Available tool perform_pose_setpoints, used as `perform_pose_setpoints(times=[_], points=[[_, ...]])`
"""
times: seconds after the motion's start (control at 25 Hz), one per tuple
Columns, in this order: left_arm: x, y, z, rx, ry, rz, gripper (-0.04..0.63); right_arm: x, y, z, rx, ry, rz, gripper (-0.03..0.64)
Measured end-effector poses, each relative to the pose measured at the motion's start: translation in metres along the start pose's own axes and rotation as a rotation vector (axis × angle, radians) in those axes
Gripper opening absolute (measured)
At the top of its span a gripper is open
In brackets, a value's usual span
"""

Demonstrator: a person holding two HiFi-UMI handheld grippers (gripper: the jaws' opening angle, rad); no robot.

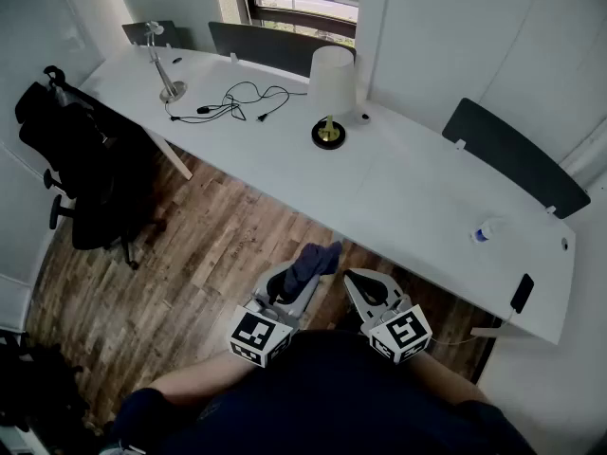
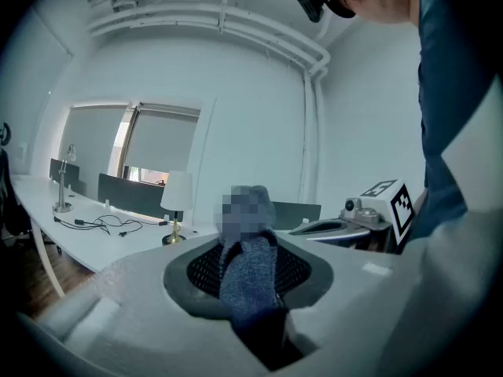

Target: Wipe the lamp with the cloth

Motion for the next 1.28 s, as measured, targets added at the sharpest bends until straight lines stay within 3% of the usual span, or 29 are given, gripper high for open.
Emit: perform_pose_setpoints(times=[0.68,0.92,1.28], points=[[-0.002,0.018,-0.002,-0.002,0.002,0.017,0.117,0.002,-0.004,-0.016,0.014,0.001,-0.002,0.009],[-0.002,0.055,-0.037,0.034,0.019,0.022,0.118,0.000,-0.045,-0.055,0.027,0.003,-0.035,0.009],[0.009,0.141,-0.141,0.138,0.079,0.076,0.118,0.019,-0.153,-0.155,0.132,0.010,-0.071,0.009]])
Point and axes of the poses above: the fingertips, and each gripper's own axes: z backward along the fingers, y to its left, x out of its top, the point moved 4 cm from there along z, backward along the fingers, and after that the axes turned 11 degrees about -x, right-handed, at the moved point
